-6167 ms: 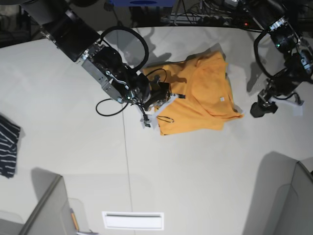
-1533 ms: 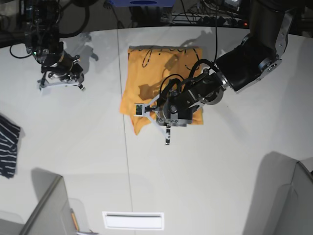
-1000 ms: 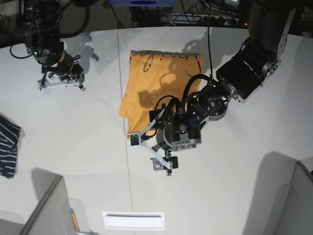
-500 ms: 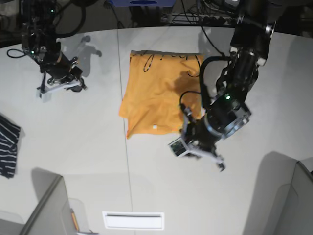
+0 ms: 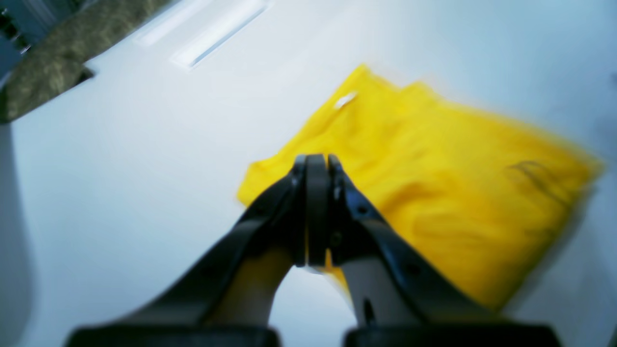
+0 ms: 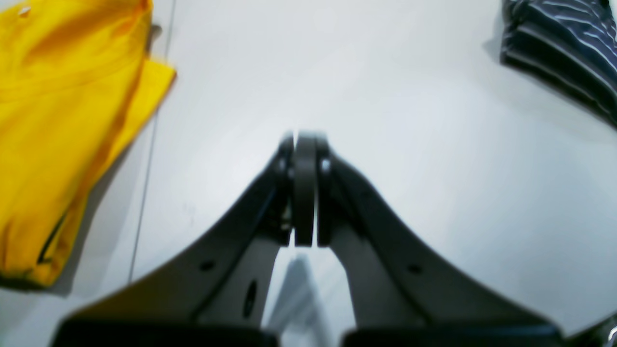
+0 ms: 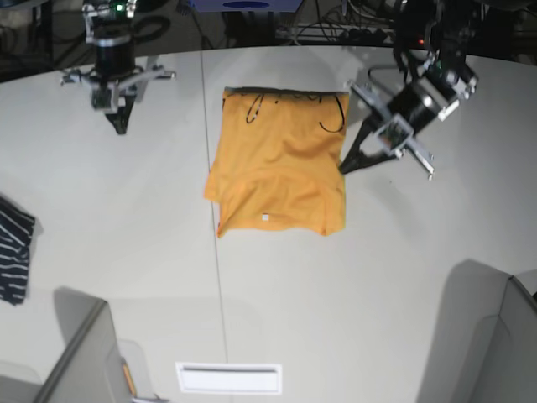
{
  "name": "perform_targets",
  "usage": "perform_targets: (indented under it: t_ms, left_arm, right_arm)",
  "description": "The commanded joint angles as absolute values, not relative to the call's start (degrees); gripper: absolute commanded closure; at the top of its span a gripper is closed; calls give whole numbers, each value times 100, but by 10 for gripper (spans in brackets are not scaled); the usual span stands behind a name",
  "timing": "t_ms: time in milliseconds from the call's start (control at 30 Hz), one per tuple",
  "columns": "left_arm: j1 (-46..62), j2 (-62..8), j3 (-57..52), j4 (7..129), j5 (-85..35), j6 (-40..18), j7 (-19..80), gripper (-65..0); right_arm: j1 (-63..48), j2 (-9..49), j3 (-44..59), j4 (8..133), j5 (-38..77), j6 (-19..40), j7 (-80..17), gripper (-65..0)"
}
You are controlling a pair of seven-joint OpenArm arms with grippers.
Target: Fold the T-shirt properly
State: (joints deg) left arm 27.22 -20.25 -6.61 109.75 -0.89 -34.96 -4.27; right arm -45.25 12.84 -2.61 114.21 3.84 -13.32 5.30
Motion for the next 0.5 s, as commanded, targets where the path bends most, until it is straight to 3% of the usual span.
perform_targets:
  t_ms: [0,200,467]
  left_arm:
    - [2914,-2097,-804,11037,-171,-3459,-840,0]
    - [4295,-2123,-963,10941,-171,-3459,-2220,0]
    - [5578,-2097,-813,9859,-163,-3477,-3820,0]
  right_arm:
    - [-4743,1244,-233,11468,154,-1323,927,0]
    - [-5640,1191,-233,11160,-409,-1367,2492,0]
    - [-6730,945,-286,10695,-409,-1367,2651,0]
